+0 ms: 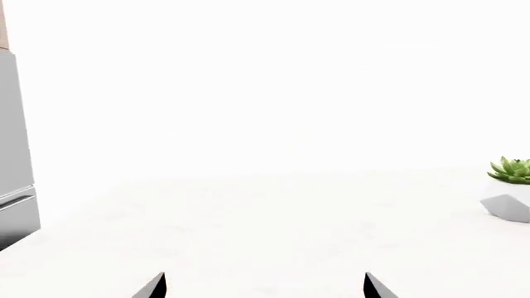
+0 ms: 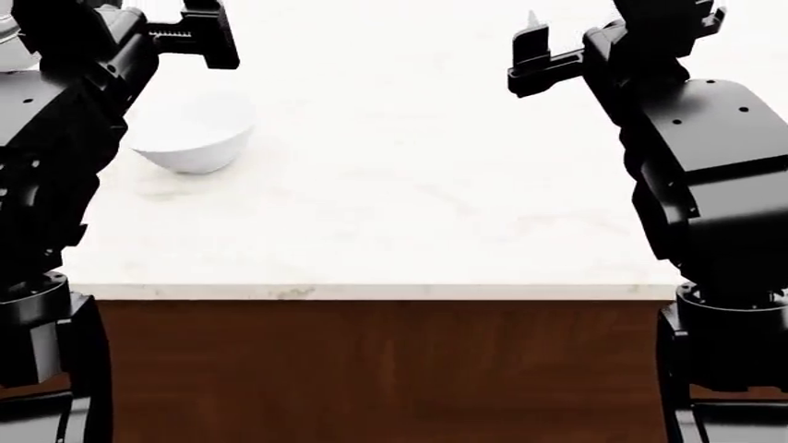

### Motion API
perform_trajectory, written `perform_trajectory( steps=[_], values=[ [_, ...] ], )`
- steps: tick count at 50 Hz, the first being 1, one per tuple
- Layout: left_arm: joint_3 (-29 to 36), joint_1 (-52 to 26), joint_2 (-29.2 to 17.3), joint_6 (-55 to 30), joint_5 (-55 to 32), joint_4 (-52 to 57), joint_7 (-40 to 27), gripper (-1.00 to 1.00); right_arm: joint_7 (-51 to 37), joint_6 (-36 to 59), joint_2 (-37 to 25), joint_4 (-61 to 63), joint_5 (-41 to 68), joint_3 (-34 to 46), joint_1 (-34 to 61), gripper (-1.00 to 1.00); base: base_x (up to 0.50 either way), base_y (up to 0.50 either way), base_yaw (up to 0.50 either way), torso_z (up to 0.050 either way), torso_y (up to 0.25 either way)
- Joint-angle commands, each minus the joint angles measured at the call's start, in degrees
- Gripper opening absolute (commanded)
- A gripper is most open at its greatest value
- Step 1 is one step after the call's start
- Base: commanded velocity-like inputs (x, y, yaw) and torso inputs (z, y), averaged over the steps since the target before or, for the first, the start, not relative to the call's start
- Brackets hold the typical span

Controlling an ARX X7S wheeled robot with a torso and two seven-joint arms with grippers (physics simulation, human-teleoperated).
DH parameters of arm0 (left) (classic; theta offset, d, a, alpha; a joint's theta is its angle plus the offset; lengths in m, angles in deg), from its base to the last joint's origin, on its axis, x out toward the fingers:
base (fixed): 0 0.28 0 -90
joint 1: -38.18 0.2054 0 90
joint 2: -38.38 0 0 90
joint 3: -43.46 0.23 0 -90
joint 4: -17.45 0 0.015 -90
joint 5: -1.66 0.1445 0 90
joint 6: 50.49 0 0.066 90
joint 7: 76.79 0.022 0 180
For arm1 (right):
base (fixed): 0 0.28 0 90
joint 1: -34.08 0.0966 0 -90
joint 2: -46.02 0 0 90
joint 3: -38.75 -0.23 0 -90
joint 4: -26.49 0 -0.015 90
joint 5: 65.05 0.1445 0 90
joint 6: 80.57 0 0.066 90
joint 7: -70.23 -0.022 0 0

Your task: Pick the bowl and bowl and place them in the sink. Then turn on the water.

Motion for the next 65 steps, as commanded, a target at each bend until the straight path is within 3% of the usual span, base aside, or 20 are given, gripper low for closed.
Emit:
perform_trajectory(
  steps=[1,65],
  values=[
    [0.75,0.94,-0.48,1.04,0.23,0.39,0.35,1.00,-0.37,-0.24,-0.27,0.49,0.08,0.00,-0.80,1.00,0.00,0.50,0.00,0.000,0.000],
    [2.79,1.50,-2.25,1.68,0.16,0.57,0.88,1.00,-1.02,-0.01,-0.76,0.85,1.59,0.07,-2.20,1.00,0.00,0.50,0.00,0.000,0.000]
  ],
)
